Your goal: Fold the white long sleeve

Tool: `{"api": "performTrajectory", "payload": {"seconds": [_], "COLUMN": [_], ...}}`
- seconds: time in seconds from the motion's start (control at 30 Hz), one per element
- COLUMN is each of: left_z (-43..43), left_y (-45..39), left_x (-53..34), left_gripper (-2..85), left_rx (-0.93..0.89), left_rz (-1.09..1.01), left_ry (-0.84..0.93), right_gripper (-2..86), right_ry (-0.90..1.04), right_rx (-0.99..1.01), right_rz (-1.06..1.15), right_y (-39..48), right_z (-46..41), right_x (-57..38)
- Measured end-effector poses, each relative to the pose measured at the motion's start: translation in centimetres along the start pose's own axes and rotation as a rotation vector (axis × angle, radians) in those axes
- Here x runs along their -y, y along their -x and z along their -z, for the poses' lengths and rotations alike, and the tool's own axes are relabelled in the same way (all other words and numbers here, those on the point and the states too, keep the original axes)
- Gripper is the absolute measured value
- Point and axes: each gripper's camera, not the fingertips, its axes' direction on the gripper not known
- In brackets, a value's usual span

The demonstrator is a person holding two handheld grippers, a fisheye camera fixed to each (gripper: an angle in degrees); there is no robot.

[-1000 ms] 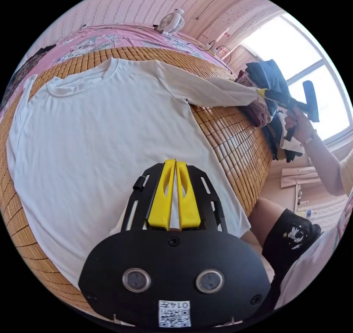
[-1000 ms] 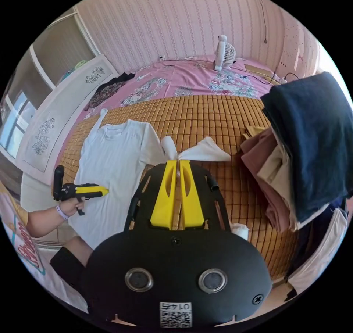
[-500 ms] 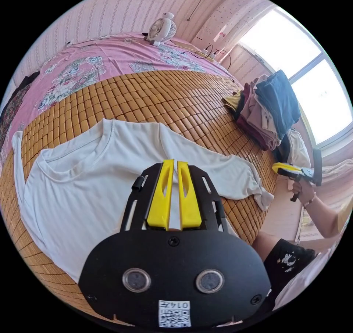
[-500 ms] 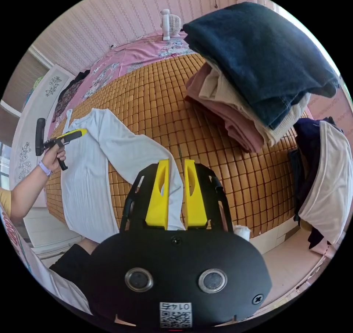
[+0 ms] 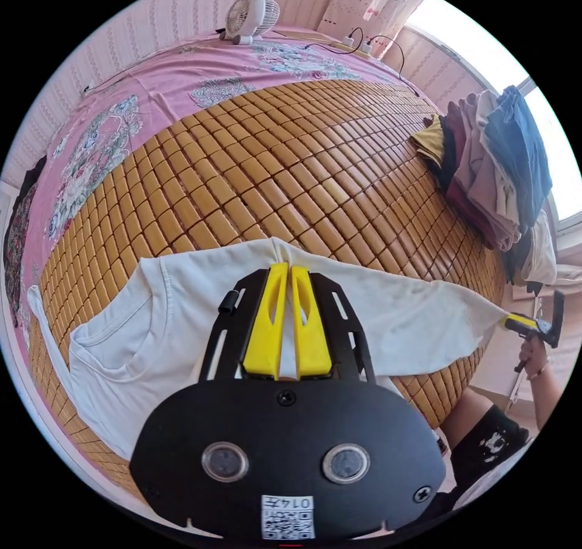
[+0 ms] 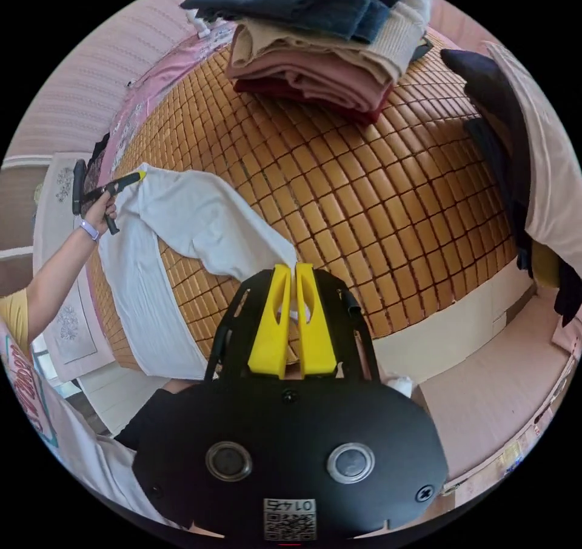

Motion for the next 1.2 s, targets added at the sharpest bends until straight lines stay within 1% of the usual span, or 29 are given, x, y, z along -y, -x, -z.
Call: {"api": "performTrajectory", "payload": {"seconds": [0.03, 0.1, 0.13, 0.2, 0.23, 0.37, 0.4, 0.43, 0.5, 0.63, 0.7, 0.8, 0.9, 0.93, 1.0, 1.03, 1.13, 1.2], "left_z": [0.7, 1.3, 1.1, 0.9, 0.9, 1.5, 1.6, 1.7, 1.9, 2.1, 2.2, 2.3, 2.8, 3.5, 4.5, 4.8, 3.6, 2.5], "left_y": [-0.2, -0.3, -0.3, -0.1, 0.1, 0.8, 0.9, 1.0, 1.2, 1.4, 1.7, 2.6, 3.6, 3.7, 3.3, 2.6, 1.3, 1.4], "left_x": [0.6, 1.5, 2.3, 2.9, 3.2, 3.7, 3.8, 4.0, 4.4, 4.9, 4.8, 4.8, 4.6, 4.2, 3.3, 2.8, 2.2, 2.1], "left_gripper": [-0.6, -0.8, -0.9, -0.9, -1.0, -1.0, -1.0, -1.0, -1.0, -1.0, -1.0, -1.0, -1.0, -1.0, -1.0, -1.0, -1.0, -1.0], "left_rx": [0.035, 0.084, 0.103, 0.077, 0.065, 0.023, 0.018, 0.012, 0.006, 0.019, 0.014, -0.02, -0.058, -0.074, -0.087, -0.094, -0.077, -0.067], "left_rz": [0.002, 0.014, 0.028, 0.053, 0.07, 0.086, 0.089, 0.095, 0.107, 0.105, 0.108, 0.125, 0.158, 0.168, 0.131, 0.078, -0.015, -0.003], "left_ry": [-0.04, -0.085, -0.06, -0.055, -0.058, -0.075, -0.076, -0.073, -0.059, -0.057, -0.067, -0.072, -0.075, -0.108, -0.156, -0.159, -0.087, -0.06], "right_gripper": [2.7, 3.6, 4.3, 5.6, 7.0, 7.2, 5.7, 3.7, 0.9, -0.2, -0.3, 0.0, 1.0, 1.4, 1.6, 1.4, 0.7, 0.3], "right_ry": [-0.098, -0.154, -0.145, -0.127, -0.128, -0.083, -0.053, -0.091, -0.064, -0.016, -0.008, 0.031, -0.041, -0.053, -0.026, 0.008, 0.089, 0.056], "right_rx": [0.036, 0.019, -0.051, -0.109, -0.11, -0.067, -0.084, -0.148, -0.206, -0.295, -0.272, -0.299, -0.234, -0.191, -0.123, -0.119, -0.177, -0.165], "right_rz": [-0.025, -0.008, -0.002, 0.027, 0.036, 0.04, 0.034, 0.04, 0.061, 0.131, 0.133, 0.113, 0.141, 0.148, 0.197, 0.241, 0.316, 0.316], "right_y": [-1.4, -2.5, -2.6, -2.3, -1.9, -0.5, -0.2, 0.2, 0.4, 0.0, -0.2, 0.0, 0.7, 1.0, 1.9, 2.6, 3.7, 3.5], "right_z": [1.4, 2.1, 1.9, 1.3, 0.9, -1.6, -2.7, -2.6, -2.4, -1.8, -1.4, -0.4, 1.4, 1.6, 1.2, 0.6, -1.3, -0.7], "right_x": [1.0, 2.4, 2.9, 2.8, 2.5, 2.4, 2.3, 1.8, 1.4, 0.3, 0.3, 0.7, 0.7, 0.8, 0.8, 0.4, -0.9, -1.6]}}
